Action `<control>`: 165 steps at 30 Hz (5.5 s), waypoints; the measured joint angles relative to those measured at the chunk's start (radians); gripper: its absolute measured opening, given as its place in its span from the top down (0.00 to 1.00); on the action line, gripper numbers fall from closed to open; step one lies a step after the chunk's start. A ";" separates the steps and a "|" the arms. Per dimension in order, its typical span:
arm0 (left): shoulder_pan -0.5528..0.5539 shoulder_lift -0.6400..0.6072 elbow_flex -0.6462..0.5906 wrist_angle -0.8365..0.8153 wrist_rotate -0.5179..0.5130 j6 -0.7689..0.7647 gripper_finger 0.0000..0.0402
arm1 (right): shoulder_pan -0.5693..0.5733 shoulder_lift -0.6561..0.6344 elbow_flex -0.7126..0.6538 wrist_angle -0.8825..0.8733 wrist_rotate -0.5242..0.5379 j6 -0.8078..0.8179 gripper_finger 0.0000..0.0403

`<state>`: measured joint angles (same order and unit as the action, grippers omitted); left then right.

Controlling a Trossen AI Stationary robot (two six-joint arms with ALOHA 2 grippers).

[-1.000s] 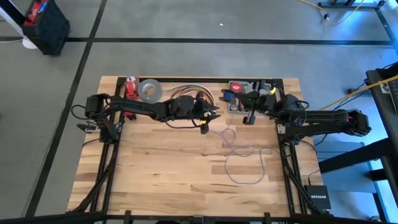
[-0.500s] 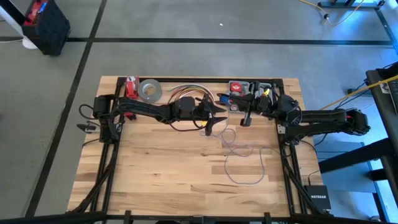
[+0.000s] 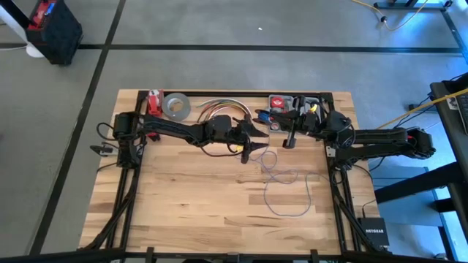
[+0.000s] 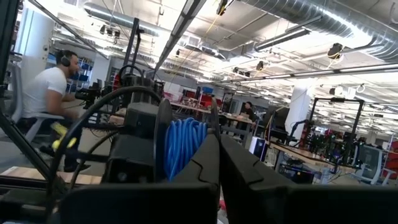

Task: Coil cords
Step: Coil the blue wire on the black spool

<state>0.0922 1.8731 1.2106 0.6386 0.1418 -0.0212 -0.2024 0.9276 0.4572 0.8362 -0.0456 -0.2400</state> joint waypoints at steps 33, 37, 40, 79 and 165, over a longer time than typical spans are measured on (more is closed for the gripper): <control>-0.024 -0.218 0.050 -0.722 -0.596 0.158 0.99 | -0.001 -0.010 0.019 -0.186 -0.056 -0.144 0.99; -0.042 -0.272 0.049 -0.789 -0.606 0.139 0.98 | 0.000 0.003 0.075 -0.386 -0.040 -0.223 0.99; -0.045 -0.308 0.049 -0.800 -0.605 0.151 0.99 | 0.000 0.006 0.086 -0.445 -0.008 -0.265 0.99; -0.036 -0.183 0.048 -0.315 -0.468 0.048 0.97 | -0.001 0.224 0.083 -0.187 0.324 -0.205 0.99; 0.042 -0.057 0.095 -1.052 -0.448 -0.030 0.67 | -0.001 -0.057 0.698 -0.769 0.249 -0.159 0.99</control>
<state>0.1343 1.8162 1.3055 -0.4130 -0.3060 -0.0508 -0.2031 0.8703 1.1553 0.0676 0.2030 -0.3992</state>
